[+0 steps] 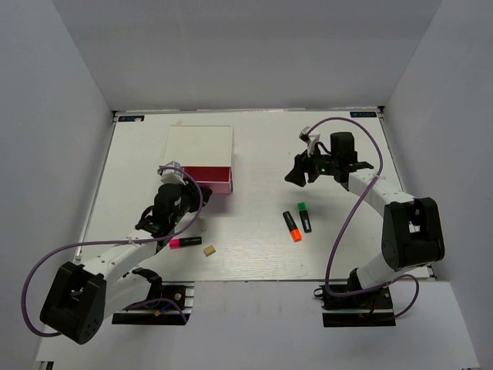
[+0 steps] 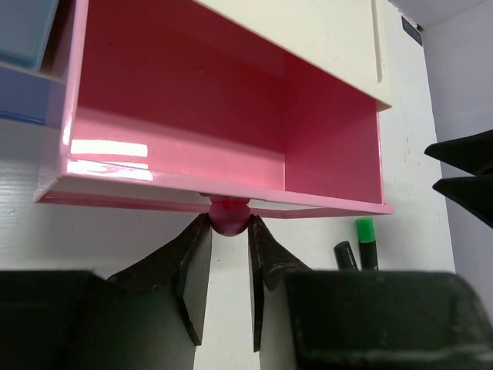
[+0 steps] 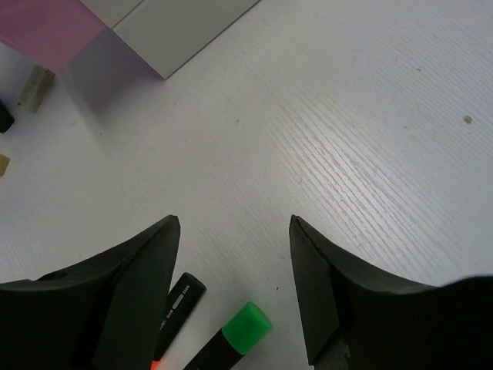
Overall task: Sort the stationery into containers
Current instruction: Open the drawer in the storage box, then pick up the pen from the center of the board, then place the pen in the drawer, then pick up the pen from the center of the board, then place the pen in the drawer, then pick up the pen from the center of the board.
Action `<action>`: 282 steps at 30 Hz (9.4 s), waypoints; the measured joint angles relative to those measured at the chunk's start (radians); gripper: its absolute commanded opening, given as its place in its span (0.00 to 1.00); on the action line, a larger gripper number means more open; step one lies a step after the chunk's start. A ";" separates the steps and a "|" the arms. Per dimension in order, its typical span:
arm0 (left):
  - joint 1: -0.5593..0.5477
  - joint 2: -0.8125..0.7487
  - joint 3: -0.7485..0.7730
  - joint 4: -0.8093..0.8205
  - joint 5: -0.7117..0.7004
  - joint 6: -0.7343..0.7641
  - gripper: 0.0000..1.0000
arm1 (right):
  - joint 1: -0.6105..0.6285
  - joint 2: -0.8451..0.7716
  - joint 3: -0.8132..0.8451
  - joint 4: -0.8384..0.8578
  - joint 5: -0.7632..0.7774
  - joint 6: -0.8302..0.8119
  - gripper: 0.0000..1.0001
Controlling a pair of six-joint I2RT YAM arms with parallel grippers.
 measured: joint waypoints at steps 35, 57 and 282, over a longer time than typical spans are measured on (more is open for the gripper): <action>-0.002 -0.513 0.035 -0.704 -0.071 -0.189 0.80 | 0.035 -0.006 -0.002 -0.462 0.402 -0.085 0.74; -0.001 -0.621 0.011 -0.954 -0.203 -0.612 0.82 | 0.184 0.068 -0.066 -0.399 0.561 0.056 0.33; -0.092 -0.254 0.247 -0.652 -0.128 -0.024 0.94 | 0.344 0.082 -0.064 -0.325 0.584 -0.032 0.57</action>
